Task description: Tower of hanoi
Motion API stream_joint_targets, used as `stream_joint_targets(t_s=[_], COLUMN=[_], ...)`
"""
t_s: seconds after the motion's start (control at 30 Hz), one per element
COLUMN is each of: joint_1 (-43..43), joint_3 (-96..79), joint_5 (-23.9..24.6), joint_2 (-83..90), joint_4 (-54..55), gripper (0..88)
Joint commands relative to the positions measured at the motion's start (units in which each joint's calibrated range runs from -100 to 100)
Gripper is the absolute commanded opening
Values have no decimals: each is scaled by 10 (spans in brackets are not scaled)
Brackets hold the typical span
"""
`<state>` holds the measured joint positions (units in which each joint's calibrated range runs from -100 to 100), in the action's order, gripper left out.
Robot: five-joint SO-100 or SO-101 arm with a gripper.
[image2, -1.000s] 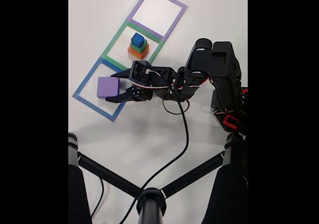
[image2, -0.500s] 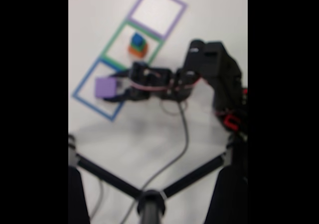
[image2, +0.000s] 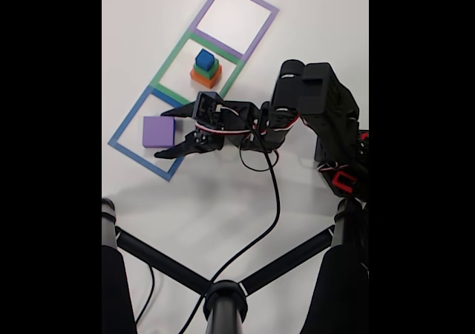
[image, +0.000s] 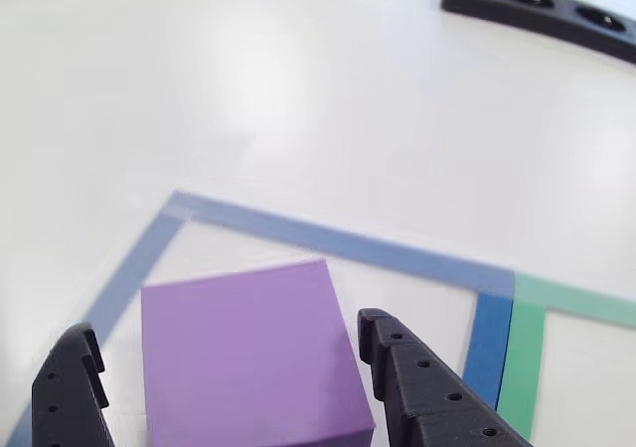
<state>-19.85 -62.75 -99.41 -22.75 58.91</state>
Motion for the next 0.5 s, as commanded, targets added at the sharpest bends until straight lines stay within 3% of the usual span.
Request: stream_joint_targets(t_s=[0.0,0.03,0.2,0.3,0.47], joint_1=[1,1,17,28,43], joint_3=[6,6,-6,-28,-27], joint_5=[-6,-6,-6,-6,-6], joint_2=[118,151,315,420,633], joint_4=[-59,-90,-267,-376,-666], gripper=[289,282,75,36,1])
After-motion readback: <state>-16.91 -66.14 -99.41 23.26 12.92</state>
